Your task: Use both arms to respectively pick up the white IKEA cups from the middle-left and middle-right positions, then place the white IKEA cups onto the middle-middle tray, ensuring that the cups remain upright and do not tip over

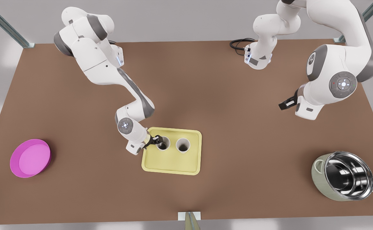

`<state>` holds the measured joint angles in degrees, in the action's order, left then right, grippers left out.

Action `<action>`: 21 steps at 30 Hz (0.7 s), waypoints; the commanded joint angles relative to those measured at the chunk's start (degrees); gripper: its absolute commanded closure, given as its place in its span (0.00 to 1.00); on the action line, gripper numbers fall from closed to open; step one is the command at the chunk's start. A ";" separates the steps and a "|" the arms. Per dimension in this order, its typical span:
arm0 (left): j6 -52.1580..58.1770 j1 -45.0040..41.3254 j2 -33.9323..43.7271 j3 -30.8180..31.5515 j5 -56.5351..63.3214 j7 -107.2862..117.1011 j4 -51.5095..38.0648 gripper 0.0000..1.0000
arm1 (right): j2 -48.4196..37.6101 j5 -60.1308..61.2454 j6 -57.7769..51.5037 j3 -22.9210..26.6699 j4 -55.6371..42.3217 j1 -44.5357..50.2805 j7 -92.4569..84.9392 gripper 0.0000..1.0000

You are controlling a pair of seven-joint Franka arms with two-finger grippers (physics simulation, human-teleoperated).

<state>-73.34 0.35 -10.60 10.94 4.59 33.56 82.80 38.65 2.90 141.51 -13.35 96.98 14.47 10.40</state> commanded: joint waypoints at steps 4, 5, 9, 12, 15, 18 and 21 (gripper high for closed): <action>2.06 0.17 0.06 -0.04 -0.20 -24.95 0.08 0.00 | -2.35 0.35 -2.73 -0.45 0.05 -1.28 2.16 0.00; 2.06 0.17 0.06 -0.04 -0.20 -24.95 0.08 0.00 | -2.88 0.44 -3.78 -1.59 0.05 -2.34 2.16 0.00; 2.06 0.26 -0.03 0.05 -0.28 -24.95 0.17 0.00 | -5.86 0.53 -9.84 -6.51 -0.30 -7.87 2.16 0.00; 2.06 0.26 -0.21 -0.04 -0.28 -24.95 0.17 0.00 | -5.34 1.06 -24.76 -7.74 -10.21 -12.71 -6.35 0.00; 2.06 0.26 -0.21 -0.04 -0.28 -24.95 0.17 0.00 | -4.28 -1.93 -38.94 -1.34 -11.64 -21.15 -8.38 0.00; 2.59 0.26 -0.21 -0.04 -0.28 -24.95 0.08 0.00 | -6.21 -8.69 -51.59 3.50 -19.02 -19.83 -7.50 0.00; 2.76 0.26 -0.12 -0.04 -0.20 -24.95 0.08 0.00 | -24.58 -7.91 -54.32 10.88 -13.14 -15.70 -14.36 0.00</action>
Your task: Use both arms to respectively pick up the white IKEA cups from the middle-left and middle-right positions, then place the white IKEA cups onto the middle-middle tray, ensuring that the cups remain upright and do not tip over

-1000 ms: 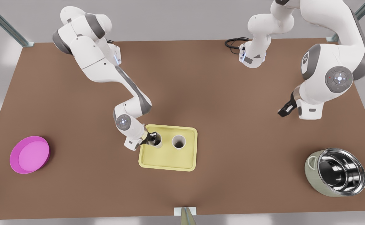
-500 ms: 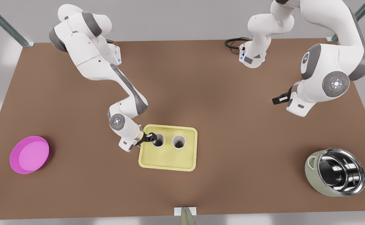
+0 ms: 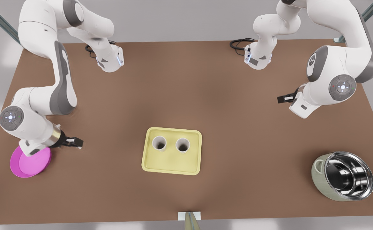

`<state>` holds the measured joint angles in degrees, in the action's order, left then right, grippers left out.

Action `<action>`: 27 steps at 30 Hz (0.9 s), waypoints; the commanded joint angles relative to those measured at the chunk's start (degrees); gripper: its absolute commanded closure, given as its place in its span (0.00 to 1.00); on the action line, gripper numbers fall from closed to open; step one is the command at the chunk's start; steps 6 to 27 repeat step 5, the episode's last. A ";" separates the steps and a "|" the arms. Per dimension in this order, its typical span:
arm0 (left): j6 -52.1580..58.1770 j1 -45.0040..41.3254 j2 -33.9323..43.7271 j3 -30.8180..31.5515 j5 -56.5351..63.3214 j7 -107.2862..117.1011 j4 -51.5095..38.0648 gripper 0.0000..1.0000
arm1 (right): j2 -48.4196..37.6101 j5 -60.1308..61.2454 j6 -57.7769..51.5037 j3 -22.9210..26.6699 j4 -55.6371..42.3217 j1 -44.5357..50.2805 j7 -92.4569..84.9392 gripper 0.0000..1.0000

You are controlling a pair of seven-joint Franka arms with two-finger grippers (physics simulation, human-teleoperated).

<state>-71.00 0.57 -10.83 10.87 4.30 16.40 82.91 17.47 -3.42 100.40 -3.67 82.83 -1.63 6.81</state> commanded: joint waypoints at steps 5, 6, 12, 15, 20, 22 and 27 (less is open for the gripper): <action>0.42 -0.04 0.02 0.03 0.01 -7.79 0.06 0.00 | -13.87 -1.07 -14.35 4.98 8.75 1.45 -12.00 0.00; 0.42 -0.04 0.02 0.03 0.01 -7.79 0.06 0.00 | -13.87 -1.07 -14.35 4.98 8.75 1.45 -12.00 0.00; 0.42 -0.04 0.02 0.03 0.01 -7.79 0.06 0.00 | -13.87 -1.07 -14.35 4.98 8.75 1.45 -12.00 0.00; 0.42 -0.04 0.02 0.03 0.01 -7.79 0.06 0.00 | -13.87 -1.07 -14.35 4.98 8.75 1.45 -12.00 0.00; 0.42 -0.04 0.02 0.03 0.01 -7.79 0.06 0.00 | -13.87 -1.07 -14.35 4.98 8.75 1.45 -12.00 0.00; 0.42 -0.04 0.02 0.03 0.01 -7.79 0.06 0.00 | -13.87 -1.07 -14.35 4.98 8.75 1.45 -12.00 0.00; 0.42 -0.04 0.02 0.03 0.01 -7.79 0.06 0.00 | -13.87 -1.07 -14.35 4.98 8.75 1.45 -12.00 0.00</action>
